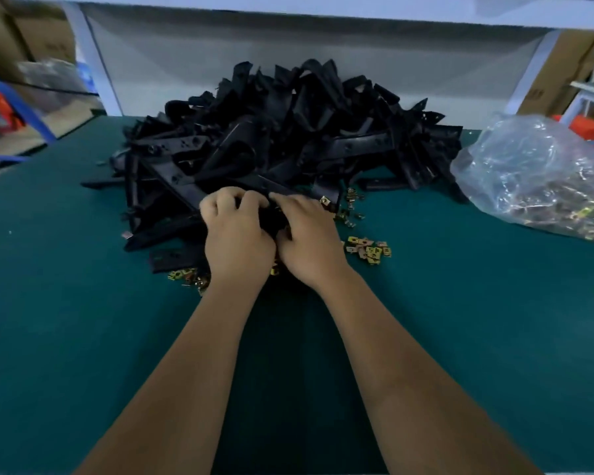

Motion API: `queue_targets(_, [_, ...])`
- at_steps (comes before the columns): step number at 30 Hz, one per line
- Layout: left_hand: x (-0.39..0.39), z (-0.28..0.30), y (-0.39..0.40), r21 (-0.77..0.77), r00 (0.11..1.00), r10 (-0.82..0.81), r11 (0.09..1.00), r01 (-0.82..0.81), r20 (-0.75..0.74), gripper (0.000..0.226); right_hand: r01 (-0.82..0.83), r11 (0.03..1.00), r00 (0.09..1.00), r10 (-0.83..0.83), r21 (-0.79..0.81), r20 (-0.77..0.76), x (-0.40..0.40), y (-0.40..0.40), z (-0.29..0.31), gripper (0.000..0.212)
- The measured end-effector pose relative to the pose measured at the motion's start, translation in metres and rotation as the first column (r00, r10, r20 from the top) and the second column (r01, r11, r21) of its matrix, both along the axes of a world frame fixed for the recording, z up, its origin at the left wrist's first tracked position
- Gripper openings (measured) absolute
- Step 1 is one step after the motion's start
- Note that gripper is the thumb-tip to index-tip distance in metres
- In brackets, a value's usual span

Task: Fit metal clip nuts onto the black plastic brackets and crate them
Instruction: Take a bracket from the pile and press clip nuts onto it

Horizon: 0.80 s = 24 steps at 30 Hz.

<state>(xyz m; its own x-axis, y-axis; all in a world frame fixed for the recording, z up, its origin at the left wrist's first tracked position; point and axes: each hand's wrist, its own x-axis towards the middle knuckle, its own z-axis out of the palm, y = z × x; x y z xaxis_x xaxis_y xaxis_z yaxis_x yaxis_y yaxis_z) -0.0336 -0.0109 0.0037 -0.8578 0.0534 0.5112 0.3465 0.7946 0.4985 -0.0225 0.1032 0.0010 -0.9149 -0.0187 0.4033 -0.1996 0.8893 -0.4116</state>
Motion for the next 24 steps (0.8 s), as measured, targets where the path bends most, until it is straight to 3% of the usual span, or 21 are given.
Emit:
queue_targets(5, [-0.013, 0.0, 0.013, 0.411, 0.992, -0.117, 0.903, 0.129, -0.054, 0.039, -0.032, 0.997, 0.999, 0.031, -0.068, -0.013, 0.0, 0.005, -0.002, 0.055])
queue_targets(8, [-0.014, 0.005, 0.019, 0.551, 0.987, -0.112, 0.82, 0.156, -0.114, 0.035, -0.042, 0.921, 0.999, 0.045, -0.387, 0.0, 0.0, 0.007, -0.001, 0.047])
queue_targets(12, [-0.011, 0.003, 0.019, 0.498, 0.945, -0.016, 0.847, 0.187, -0.327, 0.029, 0.014, 0.663, 0.996, -0.074, -0.748, -0.046, 0.004, 0.019, 0.006, 0.043])
queue_targets(15, [-0.008, 0.003, 0.015, 0.517, 0.94, 0.015, 0.838, 0.174, -0.341, 0.027, 0.024, 0.412, 0.977, -0.201, -0.911, -0.065, 0.005, 0.029, 0.01, 0.039])
queue_targets(21, [-0.005, 0.005, 0.024, 0.575, 0.963, 0.083, 0.814, 0.084, -0.258, 0.03, -0.011, -0.046, 0.929, -0.37, -0.999, 0.006, 0.004, 0.037, 0.014, 0.024])
queue_targets(24, [-0.005, 0.005, 0.033, 0.714, 0.979, -0.149, 0.669, 0.204, -0.14, 0.053, -0.079, -0.269, 0.96, -0.28, -0.96, 0.0, 0.004, 0.037, 0.016, 0.024])
